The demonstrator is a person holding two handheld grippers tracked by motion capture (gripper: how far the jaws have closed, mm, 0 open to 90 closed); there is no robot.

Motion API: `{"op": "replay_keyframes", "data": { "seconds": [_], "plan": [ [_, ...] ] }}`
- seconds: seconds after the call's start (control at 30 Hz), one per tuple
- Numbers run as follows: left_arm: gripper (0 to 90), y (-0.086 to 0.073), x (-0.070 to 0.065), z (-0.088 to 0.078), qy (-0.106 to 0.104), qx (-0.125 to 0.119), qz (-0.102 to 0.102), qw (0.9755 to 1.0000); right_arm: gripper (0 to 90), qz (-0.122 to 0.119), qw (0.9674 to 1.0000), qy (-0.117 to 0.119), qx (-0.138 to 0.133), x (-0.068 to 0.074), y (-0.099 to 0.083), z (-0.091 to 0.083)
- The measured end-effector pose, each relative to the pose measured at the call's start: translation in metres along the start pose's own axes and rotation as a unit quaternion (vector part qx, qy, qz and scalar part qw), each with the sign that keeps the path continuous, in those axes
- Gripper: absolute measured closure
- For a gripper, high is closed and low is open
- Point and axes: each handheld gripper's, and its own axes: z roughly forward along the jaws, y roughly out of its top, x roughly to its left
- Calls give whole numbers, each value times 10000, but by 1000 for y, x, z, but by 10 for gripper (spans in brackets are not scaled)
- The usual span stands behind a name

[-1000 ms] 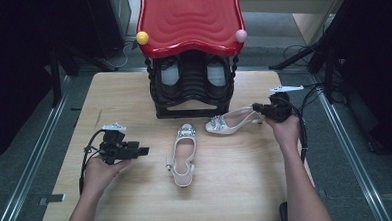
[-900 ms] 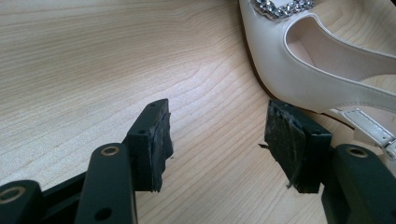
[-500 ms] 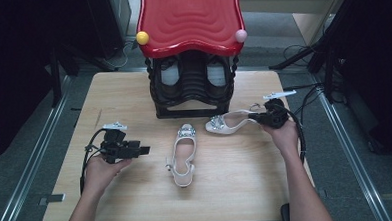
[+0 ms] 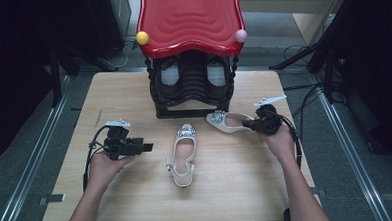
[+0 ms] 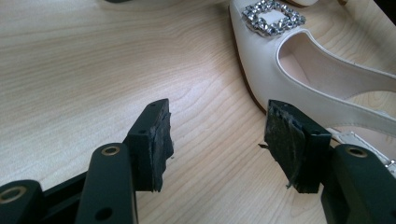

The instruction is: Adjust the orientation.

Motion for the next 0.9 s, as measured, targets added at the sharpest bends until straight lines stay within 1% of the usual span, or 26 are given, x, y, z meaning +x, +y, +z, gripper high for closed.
{"op": "replay_keyframes", "data": {
  "seconds": [0.03,0.13,0.2,0.23,0.27,0.3,0.33,0.37,0.4,0.43,0.5,0.53,0.57,0.6,0.63,0.67,0.7,0.77,0.8,0.87,0.9],
  "plan": [
    [414,2,-1,1,8,6,34,10000,900,11,10000,21,-5,1,-2,0],
    [414,3,-1,3,-11,18,30,10000,900,28,10000,10,-17,2,-3,-1],
    [414,4,-2,5,-41,41,53,10000,900,60,9999,0,-95,0,-3,-3],
    [414,5,-2,5,-34,53,88,9999,900,124,9997,-23,-232,-2,-4,-8],
    [414,6,-2,6,-52,55,94,9999,900,124,9997,-23,-232,-2,-4,-8],
    [414,7,-3,7,-54,73,100,9999,900,192,9990,-18,-402,-4,-6,-14],
    [414,7,-3,7,-54,73,100,9999,891,199,9986,-15,-486,-6,-6,-17],
    [414,7,-3,8,-58,77,105,9999,891,199,9986,-15,-486,-6,-6,-17],
    [414,7,-3,8,-73,57,101,9999,857,226,9977,9,-632,-7,-8,-22],
    [414,7,-3,9,-74,61,98,9999,857,226,9977,9,-632,-7,-8,-22],
    [414,7,-3,9,-87,59,98,9999,854,299,9973,3,-663,-8,-8,-28],
    [414,7,-3,8,-81,49,97,9999,847,286,9964,61,-798,-6,-8,-34],
    [414,8,-2,8,-74,47,102,9999,840,280,9961,70,-832,-5,-7,-36],
    [414,8,-2,8,-69,42,95,9999,840,280,9961,70,-832,-5,-7,-36],
    [413,8,-2,7,-80,41,92,9999,833,231,9960,71,-860,-3,-6,-37],
    [413,8,-2,8,-74,50,95,9999,800,138,9959,142,-878,0,-5,-37],
    [413,8,-2,8,-74,50,95,9999,800,138,9959,142,-878,0,-5,-37],
    [413,8,-2,8,-70,60,100,9999,779,82,9969,111,-769,2,-4,-32],
    [413,8,-2,8,-69,63,107,9999,778,77,9978,122,-639,2,-5,-26],
    [413,8,-2,8,-64,59,106,9999,777,85,9984,142,-541,2,-5,-21],
    [413,8,-2,8,-63,60,102,9999,777,85,9984,142,-541,2,-5,-21]
  ]
}}
